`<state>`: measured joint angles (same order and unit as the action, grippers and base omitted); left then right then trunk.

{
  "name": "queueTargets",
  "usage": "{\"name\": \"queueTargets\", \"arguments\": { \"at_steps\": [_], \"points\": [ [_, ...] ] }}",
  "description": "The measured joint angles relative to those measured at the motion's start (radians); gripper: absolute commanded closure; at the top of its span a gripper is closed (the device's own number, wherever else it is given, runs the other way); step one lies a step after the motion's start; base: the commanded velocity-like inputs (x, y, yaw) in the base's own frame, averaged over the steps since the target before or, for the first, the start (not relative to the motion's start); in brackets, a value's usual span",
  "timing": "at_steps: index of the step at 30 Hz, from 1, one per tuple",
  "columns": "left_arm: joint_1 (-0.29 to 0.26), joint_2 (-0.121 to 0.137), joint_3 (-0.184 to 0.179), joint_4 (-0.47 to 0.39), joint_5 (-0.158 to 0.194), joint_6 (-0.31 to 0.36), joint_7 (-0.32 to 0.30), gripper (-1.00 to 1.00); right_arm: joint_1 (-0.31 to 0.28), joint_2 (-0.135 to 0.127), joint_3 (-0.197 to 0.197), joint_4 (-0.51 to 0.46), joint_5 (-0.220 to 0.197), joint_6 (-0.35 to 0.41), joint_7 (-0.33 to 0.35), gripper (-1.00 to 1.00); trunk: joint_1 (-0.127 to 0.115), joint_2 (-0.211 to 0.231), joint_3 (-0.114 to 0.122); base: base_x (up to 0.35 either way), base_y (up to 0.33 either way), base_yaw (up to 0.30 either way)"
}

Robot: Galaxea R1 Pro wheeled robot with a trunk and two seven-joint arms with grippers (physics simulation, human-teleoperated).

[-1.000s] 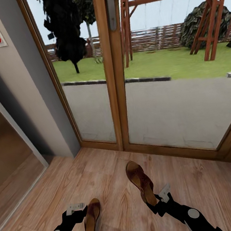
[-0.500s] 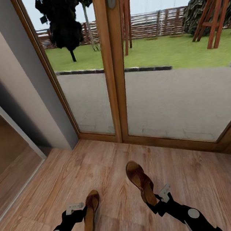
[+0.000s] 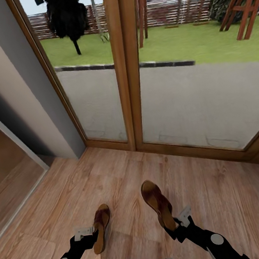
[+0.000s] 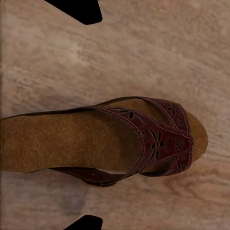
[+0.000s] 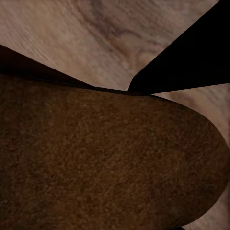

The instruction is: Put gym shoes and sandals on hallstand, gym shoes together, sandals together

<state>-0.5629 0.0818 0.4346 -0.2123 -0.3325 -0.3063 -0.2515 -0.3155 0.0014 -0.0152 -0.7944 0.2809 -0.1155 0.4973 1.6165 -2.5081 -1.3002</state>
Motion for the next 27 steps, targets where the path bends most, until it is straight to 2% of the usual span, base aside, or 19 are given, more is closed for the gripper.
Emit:
{"name": "queueTargets", "arguments": {
  "at_steps": [11, 18, 27],
  "points": [
    [0.001, 0.0, -0.003, 0.001, 0.0, 0.0, 0.0, -1.0, 0.0, 0.0, 0.0, 0.0, 0.0, 0.0, 0.0, 1.0, 0.005, -0.003, -0.054, 0.0, 0.0, -0.003],
    [0.0, 0.0, -0.003, 0.001, -0.001, -0.001, 0.0, -1.0, 0.0, 0.0, 0.0, 0.0, -0.001, 0.0, 0.0, 1.0, 0.005, -0.003, -0.055, 0.0, 0.0, -0.175],
    [0.0, -0.001, -0.003, 0.0, 0.0, -0.002, 0.0, -1.0, 0.0, 0.0, 0.0, -0.002, -0.001, -0.002, -0.001, 1.0, 0.005, -0.003, -0.055, 0.0, 0.0, -0.022]
  ]
}}
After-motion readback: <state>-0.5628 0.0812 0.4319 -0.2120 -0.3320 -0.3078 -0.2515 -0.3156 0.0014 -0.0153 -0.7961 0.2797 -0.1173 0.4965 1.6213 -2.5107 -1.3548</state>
